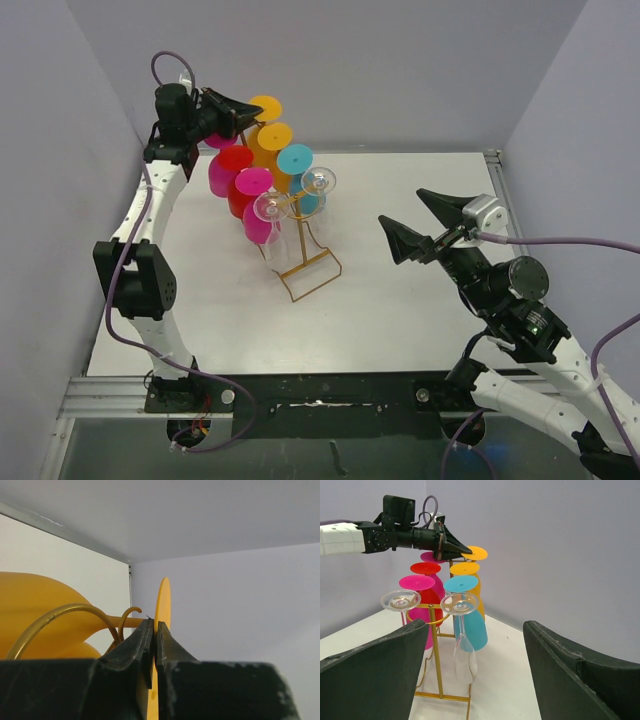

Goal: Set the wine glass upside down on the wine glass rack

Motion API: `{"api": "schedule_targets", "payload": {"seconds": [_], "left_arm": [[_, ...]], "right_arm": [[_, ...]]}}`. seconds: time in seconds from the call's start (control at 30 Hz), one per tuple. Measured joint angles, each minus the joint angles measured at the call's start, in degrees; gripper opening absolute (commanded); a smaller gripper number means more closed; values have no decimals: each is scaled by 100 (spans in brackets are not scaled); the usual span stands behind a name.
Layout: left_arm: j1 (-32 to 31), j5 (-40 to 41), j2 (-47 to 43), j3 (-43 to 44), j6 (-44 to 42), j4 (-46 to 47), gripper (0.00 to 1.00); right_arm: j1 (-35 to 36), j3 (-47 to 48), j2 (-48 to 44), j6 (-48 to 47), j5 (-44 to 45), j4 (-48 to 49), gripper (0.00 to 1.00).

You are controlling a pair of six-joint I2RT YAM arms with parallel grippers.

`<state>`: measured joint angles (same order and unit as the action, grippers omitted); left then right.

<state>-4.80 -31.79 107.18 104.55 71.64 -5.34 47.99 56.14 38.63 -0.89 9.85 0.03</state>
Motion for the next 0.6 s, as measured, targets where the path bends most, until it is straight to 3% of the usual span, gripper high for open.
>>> {"api": "schedule_targets", "payload": {"seconds": [0.2,0.6], "left_arm": [[61,24,-33,-7,-94,-15,1],[105,581,-162,221,-800,-955,22]], "right_arm": [[0,-13,61,0,-2,17,79],[0,-39,133,-4,0,76,79]]}}
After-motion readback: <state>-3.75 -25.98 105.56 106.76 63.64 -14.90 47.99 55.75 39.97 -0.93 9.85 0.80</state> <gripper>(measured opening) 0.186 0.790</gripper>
